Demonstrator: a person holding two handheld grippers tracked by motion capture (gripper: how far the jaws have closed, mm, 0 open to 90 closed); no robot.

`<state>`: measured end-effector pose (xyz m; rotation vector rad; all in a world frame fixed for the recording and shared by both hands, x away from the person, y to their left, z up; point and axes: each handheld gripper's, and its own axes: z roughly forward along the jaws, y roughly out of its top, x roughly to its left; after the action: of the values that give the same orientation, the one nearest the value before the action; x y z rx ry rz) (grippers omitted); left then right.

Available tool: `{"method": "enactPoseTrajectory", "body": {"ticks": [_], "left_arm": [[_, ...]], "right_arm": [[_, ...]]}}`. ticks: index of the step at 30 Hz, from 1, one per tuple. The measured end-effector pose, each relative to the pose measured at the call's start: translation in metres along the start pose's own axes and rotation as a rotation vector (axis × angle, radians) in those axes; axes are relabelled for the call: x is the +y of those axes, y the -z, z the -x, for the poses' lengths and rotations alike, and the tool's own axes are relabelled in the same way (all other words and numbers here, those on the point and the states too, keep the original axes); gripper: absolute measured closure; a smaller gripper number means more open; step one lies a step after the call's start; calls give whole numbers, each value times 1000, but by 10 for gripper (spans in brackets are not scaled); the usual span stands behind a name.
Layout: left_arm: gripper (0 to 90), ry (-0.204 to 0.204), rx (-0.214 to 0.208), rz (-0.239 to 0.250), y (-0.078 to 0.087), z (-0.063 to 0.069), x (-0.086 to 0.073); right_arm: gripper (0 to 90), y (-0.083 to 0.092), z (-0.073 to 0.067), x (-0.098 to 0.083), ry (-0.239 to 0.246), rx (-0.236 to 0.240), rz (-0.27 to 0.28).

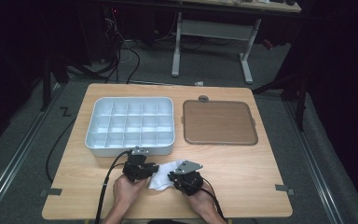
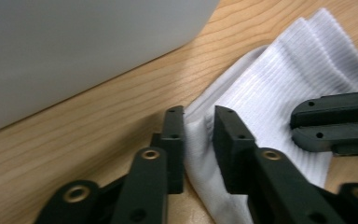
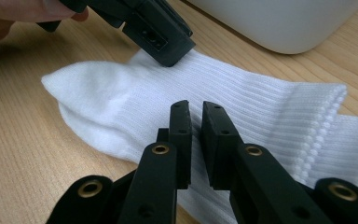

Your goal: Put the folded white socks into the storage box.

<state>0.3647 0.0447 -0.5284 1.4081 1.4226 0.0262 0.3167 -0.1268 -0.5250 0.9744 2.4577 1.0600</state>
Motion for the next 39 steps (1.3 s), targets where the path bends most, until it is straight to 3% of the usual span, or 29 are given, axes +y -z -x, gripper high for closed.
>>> {"method": "enactPoseTrajectory", "body": {"ticks": [3,12,18,23,39], "left_arm": [[841,-22,-9,-8,3,1,-1],[850,-26,-26,-24,8,3,0],[852,-27,-37,-20,14,7,1],[853,-26,-49,-20,21,9,3],[854,-8,-96,1,35,15,9]], "right_arm": [[829,1,1,-1,-1,0,4],[826,6,1,2,-3,-5,2],[836,12,7,6,-20,-20,32],[843,6,8,4,-16,-23,-6],[851,0,5,5,-1,2,-16]]}}
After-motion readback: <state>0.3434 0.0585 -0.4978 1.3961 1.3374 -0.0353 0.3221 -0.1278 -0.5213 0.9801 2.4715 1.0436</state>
